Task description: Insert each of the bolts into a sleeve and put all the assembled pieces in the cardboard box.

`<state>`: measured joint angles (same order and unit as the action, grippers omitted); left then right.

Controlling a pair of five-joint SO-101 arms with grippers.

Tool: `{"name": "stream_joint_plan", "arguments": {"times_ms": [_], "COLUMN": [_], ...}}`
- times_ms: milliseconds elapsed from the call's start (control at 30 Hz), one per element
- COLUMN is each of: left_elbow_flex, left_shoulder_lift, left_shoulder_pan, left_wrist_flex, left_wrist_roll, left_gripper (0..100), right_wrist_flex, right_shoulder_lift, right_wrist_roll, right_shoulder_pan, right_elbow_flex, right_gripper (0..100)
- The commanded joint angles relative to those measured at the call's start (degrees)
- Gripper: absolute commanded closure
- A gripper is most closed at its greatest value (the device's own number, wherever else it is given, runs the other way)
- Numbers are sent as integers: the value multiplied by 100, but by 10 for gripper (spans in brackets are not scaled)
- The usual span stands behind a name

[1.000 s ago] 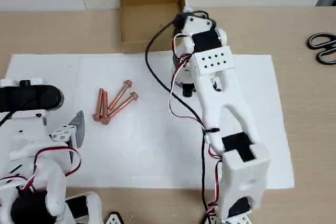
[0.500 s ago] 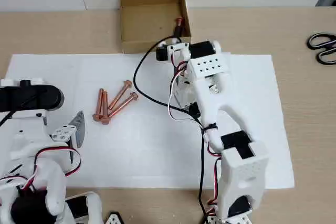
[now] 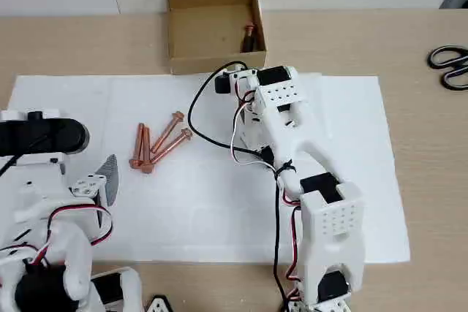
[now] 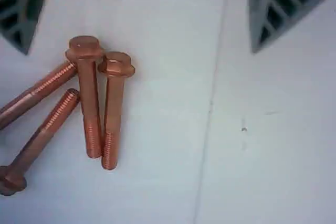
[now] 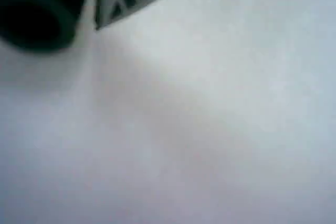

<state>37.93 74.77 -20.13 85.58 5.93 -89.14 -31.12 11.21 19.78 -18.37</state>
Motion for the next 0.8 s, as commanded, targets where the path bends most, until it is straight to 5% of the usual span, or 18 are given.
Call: {"name": "stream_joint_plan", "arguments": {"times_ms": [0, 767], "left_elbow_flex": [-22, -22], "left_shoulder_lift": [26, 26], "left_shoulder_pan": [9, 9], "left_wrist_flex": [18, 18], "left_wrist_roll": [18, 18], "left_gripper": [745, 745], "right_wrist_flex": [13, 215], "right_shoulder_lift": [57, -101], "right_wrist_roll": [26, 0], "right_shoulder_pan": [4, -101], "right_elbow_flex": [0, 334], "right_gripper": [805, 809]}}
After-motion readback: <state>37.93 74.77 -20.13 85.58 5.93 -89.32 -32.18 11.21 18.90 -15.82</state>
